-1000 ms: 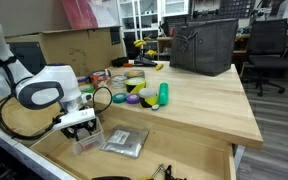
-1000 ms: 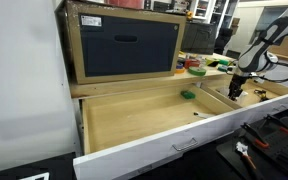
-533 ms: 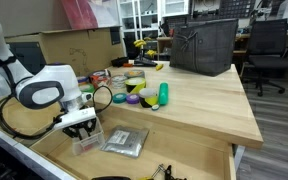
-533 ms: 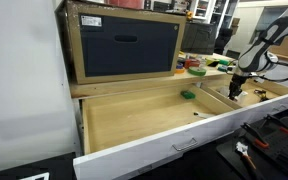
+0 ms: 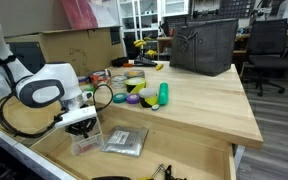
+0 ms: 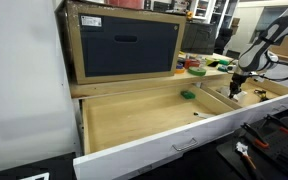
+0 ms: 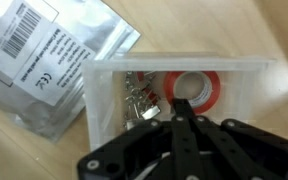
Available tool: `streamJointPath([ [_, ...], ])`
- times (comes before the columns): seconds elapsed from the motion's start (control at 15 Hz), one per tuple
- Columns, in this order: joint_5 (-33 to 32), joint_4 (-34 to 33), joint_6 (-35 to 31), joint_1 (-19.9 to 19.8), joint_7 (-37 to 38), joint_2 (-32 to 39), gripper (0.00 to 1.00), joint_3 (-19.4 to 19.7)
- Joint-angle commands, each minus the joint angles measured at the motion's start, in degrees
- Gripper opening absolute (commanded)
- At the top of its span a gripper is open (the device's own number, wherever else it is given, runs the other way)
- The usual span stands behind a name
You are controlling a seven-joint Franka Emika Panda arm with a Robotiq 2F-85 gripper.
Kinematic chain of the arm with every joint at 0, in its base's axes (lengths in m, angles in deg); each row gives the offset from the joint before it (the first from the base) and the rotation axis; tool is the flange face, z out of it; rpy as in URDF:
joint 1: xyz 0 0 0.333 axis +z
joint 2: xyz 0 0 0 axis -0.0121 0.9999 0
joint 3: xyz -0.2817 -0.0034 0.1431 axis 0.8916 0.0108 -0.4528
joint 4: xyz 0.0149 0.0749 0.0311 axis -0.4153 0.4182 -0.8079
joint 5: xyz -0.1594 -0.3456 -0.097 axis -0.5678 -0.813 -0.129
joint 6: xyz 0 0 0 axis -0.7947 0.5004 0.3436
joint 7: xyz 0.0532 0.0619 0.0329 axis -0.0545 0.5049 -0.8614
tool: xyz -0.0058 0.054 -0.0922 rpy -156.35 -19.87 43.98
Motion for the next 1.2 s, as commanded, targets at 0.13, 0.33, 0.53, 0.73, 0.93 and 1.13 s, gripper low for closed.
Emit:
streamJointPath([
  [0.13, -2.1, 1.9, -0.6, 0.5, -1.0, -3.2, 0.43, 1.3],
  [0.33, -3.2, 1.9, -0.8, 0.7, -0.9, -3.2, 0.64, 1.9],
  [0.53, -4.3, 1.8, -0.6, 1.4, -0.5, -2.9, 0.86, 2.7],
  [0.73, -5.5, 1.7, -0.4, 1.9, -0.1, -2.6, 1.00, 3.4],
  [0.93, -6.4, 1.6, -0.3, 2.8, 0.4, -2.4, 1.00, 4.6],
  [1.13, -7.5, 1.4, -0.4, 4.1, 1.0, -2.1, 1.00, 6.0],
])
